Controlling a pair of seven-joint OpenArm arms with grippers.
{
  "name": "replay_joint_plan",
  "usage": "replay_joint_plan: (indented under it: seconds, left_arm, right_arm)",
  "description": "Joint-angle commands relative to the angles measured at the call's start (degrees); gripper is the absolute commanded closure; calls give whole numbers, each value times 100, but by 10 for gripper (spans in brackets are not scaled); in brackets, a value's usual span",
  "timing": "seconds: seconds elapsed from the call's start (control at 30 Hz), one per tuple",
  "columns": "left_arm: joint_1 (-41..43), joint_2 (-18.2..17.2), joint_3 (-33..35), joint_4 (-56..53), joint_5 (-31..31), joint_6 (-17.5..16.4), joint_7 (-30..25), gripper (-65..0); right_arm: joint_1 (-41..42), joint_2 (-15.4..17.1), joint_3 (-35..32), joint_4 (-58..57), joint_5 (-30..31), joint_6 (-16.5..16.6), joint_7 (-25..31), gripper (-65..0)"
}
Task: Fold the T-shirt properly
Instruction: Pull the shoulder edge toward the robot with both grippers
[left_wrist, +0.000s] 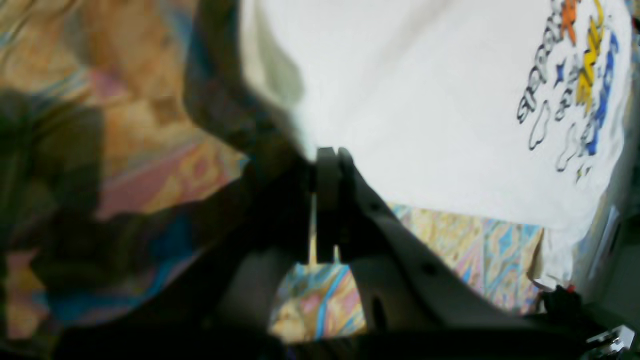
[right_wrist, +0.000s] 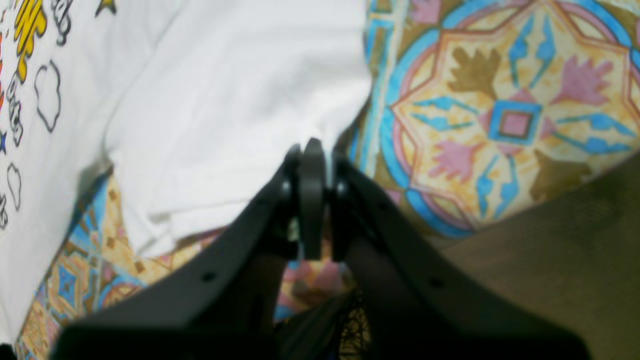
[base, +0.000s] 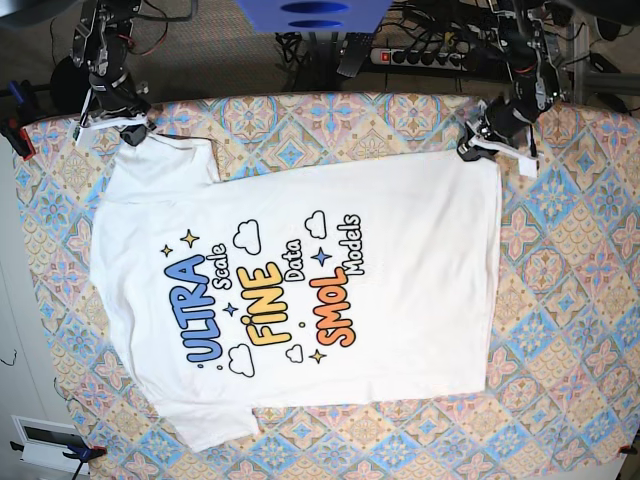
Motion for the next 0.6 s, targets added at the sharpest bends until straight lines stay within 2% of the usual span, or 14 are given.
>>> replay_joint_plan:
  seconds: [0.0,0.3,0.4,0.43,0.57]
  left_arm:
    - [43,-55,-23,117,79,45,44,0]
    - [614,-55,-31,495,79,45,44,0]
    - [861,-55,-31,714,79,45,44,0]
    - [931,-55,-31,776,70,45,44,0]
    - [1133,-55,-31,846,61,45,44,0]
  right_arm:
    - [-117,50,22,120,-43,-60,-30,-2]
    - [-917,50,31,779,-43,-60,278,-2]
    - [-1146,41,268,929,-43,-34,278,-2]
    - [-1216,24,365,964,-43,89,278,-2]
    - [-1436,15,743,964,-43,969,242,-2]
